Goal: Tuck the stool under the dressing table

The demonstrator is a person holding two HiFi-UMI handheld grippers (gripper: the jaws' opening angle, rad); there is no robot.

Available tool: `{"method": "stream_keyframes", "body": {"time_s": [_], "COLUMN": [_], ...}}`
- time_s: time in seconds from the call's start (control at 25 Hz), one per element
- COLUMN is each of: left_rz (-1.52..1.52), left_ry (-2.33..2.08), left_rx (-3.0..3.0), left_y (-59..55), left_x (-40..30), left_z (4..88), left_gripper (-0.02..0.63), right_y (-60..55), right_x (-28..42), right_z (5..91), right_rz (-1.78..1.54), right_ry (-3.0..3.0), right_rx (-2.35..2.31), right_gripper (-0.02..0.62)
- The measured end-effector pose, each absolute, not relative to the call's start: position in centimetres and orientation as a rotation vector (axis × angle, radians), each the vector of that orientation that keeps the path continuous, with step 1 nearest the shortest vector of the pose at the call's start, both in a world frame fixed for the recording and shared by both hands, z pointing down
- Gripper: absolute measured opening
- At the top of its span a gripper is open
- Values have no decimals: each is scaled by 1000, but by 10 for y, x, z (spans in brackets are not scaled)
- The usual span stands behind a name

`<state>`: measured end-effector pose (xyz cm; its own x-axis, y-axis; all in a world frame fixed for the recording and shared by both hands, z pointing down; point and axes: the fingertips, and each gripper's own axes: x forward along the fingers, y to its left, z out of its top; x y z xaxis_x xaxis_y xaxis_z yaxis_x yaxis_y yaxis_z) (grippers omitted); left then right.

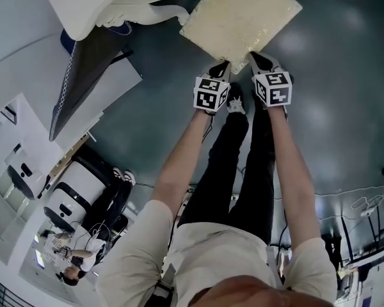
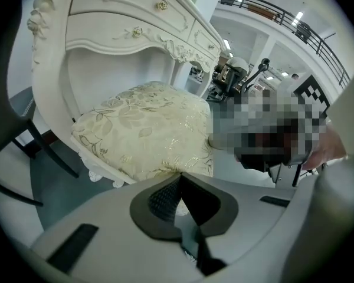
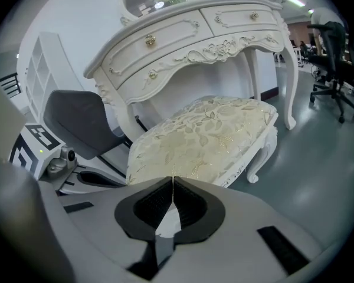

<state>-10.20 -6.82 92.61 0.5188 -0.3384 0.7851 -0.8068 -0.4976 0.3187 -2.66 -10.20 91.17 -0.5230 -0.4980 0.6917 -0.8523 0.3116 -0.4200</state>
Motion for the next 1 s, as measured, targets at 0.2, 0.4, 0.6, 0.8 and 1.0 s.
{"method": "stream_keyframes", "body": {"time_s": [0.2, 0.4, 0.6, 0.8, 1.0], "left_rz": [926, 962, 945, 953, 923], "left_ry": [-908, -944, -996, -1005, -1049], "left_rx": [2052, 2018, 1996, 1989, 1975], "left_y": [-82, -104, -134, -161, -184], "left_x": [-86, -64, -36, 1, 27], "left_z": [924, 923, 918, 909, 908], "left_gripper": [15, 15, 15, 15, 15], "right_y": [-114, -126, -141, -144, -149], "right_x": [-13, 17, 64, 131, 184], "right_z": [904, 894, 886, 874, 863], "right_rz": [1072, 1051, 1006, 997, 977], "right_ry": [-2154, -2164, -2161, -2114, -2081], "right_rx": [1147, 1135, 1196, 1292, 1417], "right_gripper": [44, 44, 44, 44, 44]}}
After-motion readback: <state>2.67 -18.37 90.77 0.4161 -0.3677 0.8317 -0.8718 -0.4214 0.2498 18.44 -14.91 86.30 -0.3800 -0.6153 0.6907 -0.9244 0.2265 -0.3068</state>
